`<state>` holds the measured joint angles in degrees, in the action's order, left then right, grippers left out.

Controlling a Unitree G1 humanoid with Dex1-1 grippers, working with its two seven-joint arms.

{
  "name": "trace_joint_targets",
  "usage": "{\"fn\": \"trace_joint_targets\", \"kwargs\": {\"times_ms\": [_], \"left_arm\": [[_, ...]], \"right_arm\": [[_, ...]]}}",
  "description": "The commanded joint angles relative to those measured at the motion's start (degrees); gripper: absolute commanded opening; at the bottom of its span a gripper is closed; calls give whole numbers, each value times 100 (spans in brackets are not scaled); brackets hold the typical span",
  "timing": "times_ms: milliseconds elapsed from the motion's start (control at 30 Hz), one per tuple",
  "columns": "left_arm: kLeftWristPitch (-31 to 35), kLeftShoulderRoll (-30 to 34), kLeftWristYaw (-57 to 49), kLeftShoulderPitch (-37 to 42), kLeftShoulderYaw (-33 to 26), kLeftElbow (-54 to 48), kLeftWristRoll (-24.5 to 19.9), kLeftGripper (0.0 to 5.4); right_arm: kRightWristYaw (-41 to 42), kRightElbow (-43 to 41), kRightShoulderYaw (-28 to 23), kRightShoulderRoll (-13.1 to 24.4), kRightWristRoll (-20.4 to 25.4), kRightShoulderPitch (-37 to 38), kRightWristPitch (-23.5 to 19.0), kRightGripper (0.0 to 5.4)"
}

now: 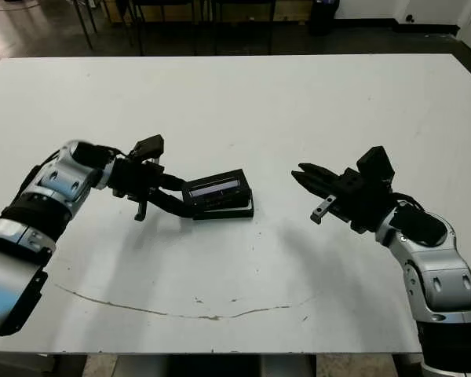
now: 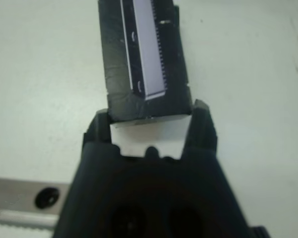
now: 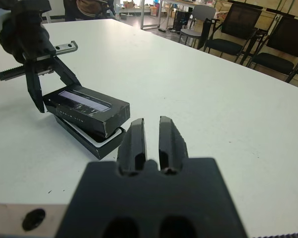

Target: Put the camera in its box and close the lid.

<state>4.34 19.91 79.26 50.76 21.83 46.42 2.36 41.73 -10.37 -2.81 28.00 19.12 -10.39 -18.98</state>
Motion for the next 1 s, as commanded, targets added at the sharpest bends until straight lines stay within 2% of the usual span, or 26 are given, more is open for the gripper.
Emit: {"fn": "trace_joint_targets", "kwargs": {"times_ms": [33, 433, 567, 1000], "left_arm": [[-126, 72, 79, 12, 270, -4, 357, 44], [-364, 166, 247, 127, 643, -266, 889, 43], [-371, 177, 136, 111, 715, -323, 1032, 27], [-98, -200, -253, 145, 549, -173, 944, 27]], "right_arm": [[-37, -3, 31, 103, -53, 69, -127, 0], [-12, 18, 20, 87, -24, 87, -121, 0], [-35, -5, 47, 121, -77, 86, -153, 0], [66, 120, 53, 87, -68, 98, 35, 0]]}}
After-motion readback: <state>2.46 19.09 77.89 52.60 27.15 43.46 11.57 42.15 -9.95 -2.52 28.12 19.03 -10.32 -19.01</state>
